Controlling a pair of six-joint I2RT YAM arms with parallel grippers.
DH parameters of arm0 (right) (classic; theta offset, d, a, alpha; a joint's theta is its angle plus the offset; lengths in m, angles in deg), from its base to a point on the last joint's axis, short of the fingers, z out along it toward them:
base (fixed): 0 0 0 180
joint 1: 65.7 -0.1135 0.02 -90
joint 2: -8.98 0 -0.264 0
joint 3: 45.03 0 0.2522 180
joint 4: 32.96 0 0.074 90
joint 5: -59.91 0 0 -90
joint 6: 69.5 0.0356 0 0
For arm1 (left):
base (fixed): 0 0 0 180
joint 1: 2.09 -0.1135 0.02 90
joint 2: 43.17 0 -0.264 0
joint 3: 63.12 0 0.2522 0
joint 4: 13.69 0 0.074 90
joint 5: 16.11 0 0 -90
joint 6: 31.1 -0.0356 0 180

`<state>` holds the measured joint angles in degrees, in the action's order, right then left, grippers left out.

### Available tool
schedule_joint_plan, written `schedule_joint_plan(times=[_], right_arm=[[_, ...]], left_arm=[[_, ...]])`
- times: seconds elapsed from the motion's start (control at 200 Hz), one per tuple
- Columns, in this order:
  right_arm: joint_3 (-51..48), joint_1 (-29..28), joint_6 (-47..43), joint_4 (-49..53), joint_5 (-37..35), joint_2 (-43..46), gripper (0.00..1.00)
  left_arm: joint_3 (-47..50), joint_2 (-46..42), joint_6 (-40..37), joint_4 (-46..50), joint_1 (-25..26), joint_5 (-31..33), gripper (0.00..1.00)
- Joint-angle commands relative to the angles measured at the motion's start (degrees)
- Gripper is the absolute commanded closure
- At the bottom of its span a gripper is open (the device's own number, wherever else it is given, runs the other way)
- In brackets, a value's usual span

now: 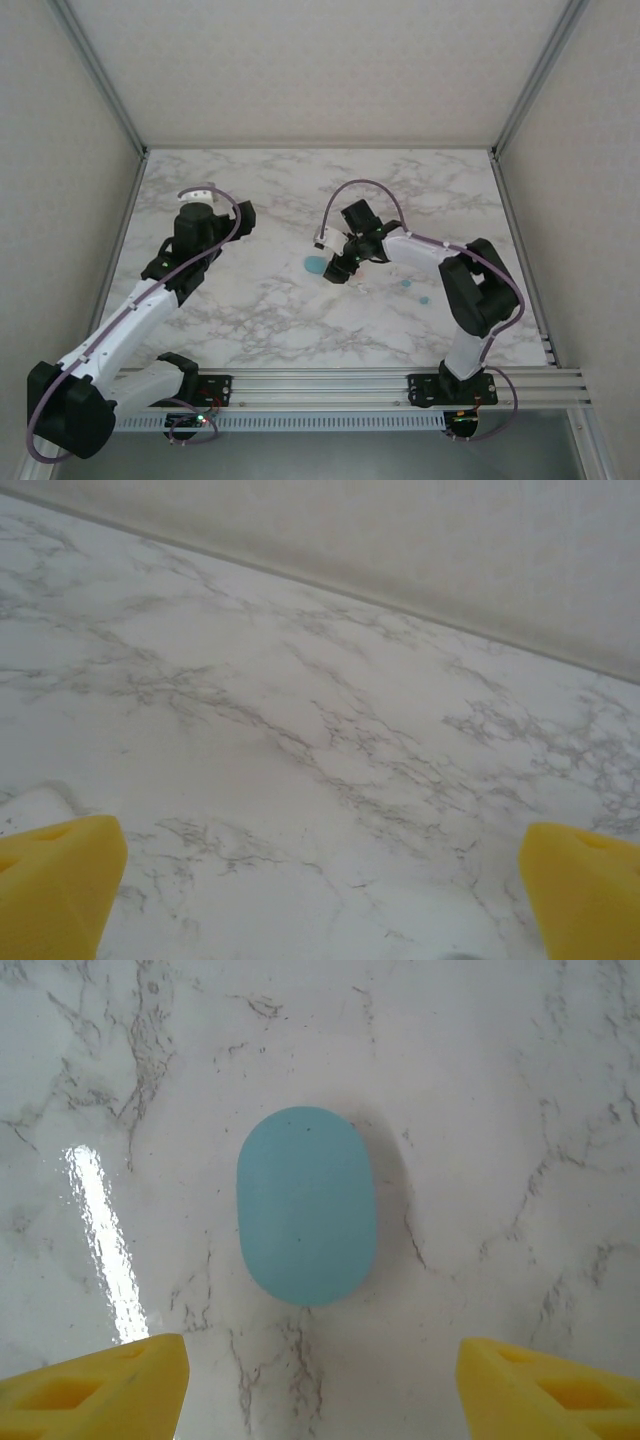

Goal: Insert wireless bluetooth earbuds into charging case

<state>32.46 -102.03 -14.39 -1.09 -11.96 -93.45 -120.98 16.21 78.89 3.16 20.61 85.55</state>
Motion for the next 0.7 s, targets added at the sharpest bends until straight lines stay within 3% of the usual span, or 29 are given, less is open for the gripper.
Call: schedule_joint_plan(times=[0.0,0.285,0.696], right_arm=[[3.92,-1.01,-5.73,3.81,1.91,-2.70,0.27],[11.64,-1.78,-7.20,10.33,1.56,-9.16,0.29],[16.76,-3.83,-7.03,13.97,-2.79,-14.70,0.39]], left_arm=[[1.08,-1.08,1.44,-4.06,-0.46,-1.91,0.00],[2.08,-1.63,0.23,-3.84,-0.68,-0.44,0.00],[2.88,-1.84,0.10,-3.49,-1.30,0.20,0.00]])
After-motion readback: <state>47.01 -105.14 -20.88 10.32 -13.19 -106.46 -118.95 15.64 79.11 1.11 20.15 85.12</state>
